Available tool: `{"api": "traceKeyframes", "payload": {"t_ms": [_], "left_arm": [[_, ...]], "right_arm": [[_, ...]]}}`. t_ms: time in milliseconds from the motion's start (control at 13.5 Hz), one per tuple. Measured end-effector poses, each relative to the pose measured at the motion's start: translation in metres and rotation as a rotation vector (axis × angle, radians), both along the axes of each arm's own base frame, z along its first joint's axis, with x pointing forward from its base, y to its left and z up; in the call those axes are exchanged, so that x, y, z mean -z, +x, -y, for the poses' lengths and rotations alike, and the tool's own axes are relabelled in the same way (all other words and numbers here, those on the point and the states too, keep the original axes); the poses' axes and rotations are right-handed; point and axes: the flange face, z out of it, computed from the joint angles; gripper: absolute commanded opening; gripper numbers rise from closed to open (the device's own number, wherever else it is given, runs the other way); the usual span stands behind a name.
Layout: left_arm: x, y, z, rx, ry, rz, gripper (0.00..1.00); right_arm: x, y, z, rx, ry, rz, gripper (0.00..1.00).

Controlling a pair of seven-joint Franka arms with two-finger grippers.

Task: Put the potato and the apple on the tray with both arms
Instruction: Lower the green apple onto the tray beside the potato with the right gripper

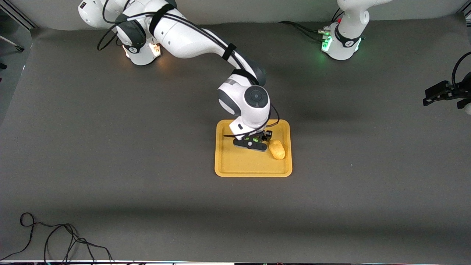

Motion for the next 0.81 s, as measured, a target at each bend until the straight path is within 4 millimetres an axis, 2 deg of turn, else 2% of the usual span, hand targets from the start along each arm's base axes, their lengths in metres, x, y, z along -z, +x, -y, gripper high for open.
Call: {"api": "traceKeyframes", "payload": {"t_ms": [222,370,444,667,815], "left_arm": [[0.008,-0.001,-0.019,-0.036,-0.017,0.022,0.99],[0.009,-0.002,-0.020,-0.040,-0.020,0.022,0.99],[0.009,-0.002,-0.019,-0.042,-0.020,0.023,0.99],[0.007,-0.002,-0.015,-0.041,-0.015,0.027,1.00],[0.006,-0.002,-0.014,-0.038,-0.008,0.031,1.00]], "right_arm": [[0.028,0.002,0.007,-0.001,-0.003,0.011,0.61],[0.037,0.006,0.012,0.003,-0.003,0.017,0.64],[0.039,0.009,0.014,0.004,-0.005,0.020,1.00],[0.038,0.012,0.015,0.005,0.000,0.031,1.00],[0.019,0.016,0.013,0.007,0.011,0.044,1.00]]}}
